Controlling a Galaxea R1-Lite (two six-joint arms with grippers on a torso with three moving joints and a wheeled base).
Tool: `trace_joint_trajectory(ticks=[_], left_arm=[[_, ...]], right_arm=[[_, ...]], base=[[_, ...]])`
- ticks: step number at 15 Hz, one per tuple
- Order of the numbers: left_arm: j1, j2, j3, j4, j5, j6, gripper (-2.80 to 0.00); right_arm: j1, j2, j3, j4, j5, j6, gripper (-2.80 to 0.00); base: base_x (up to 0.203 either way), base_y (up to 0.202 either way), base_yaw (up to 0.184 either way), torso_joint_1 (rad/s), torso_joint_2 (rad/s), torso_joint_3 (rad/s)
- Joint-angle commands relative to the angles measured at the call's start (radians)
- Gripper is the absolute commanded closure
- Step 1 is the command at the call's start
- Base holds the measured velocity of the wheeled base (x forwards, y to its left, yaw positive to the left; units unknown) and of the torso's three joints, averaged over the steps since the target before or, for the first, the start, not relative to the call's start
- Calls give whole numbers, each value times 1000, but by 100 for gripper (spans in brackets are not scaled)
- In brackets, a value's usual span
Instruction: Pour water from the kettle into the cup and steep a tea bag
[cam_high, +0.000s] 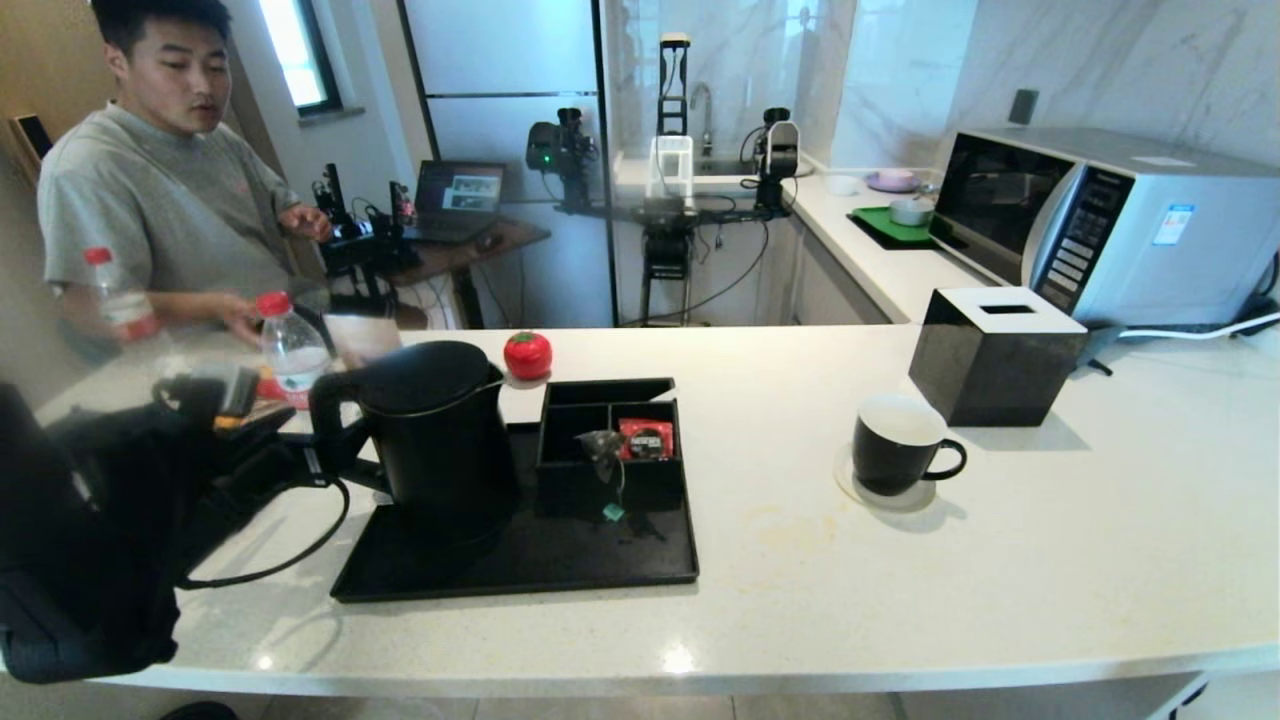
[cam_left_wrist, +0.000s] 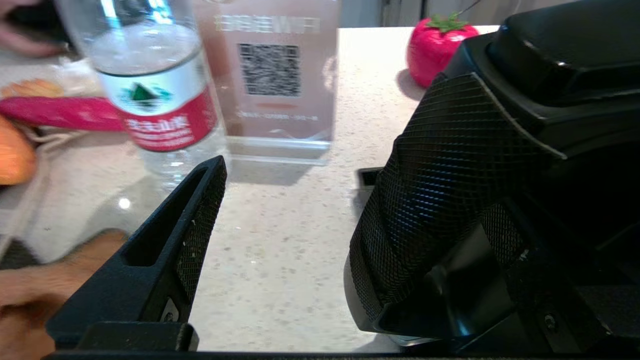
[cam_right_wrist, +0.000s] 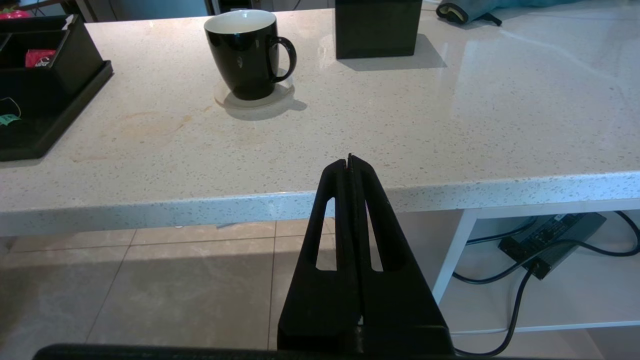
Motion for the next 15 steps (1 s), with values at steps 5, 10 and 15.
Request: trace_joint_trajectory(ticks=[5,10,15], left_arm=[[-10,4,13,-48,-4,0,-280],[-6,28,-30,-48,6,7,-280],[5,47,-69,-48,9,10,-280]], right_arm=[[0,1,0,0,0,1,0],[0,1,0,0,0,1,0],[0,1,0,0,0,1,0]], base=[[0,0,0,0,0,0],[0,0,0,0,0,0],[0,0,0,0,0,0]])
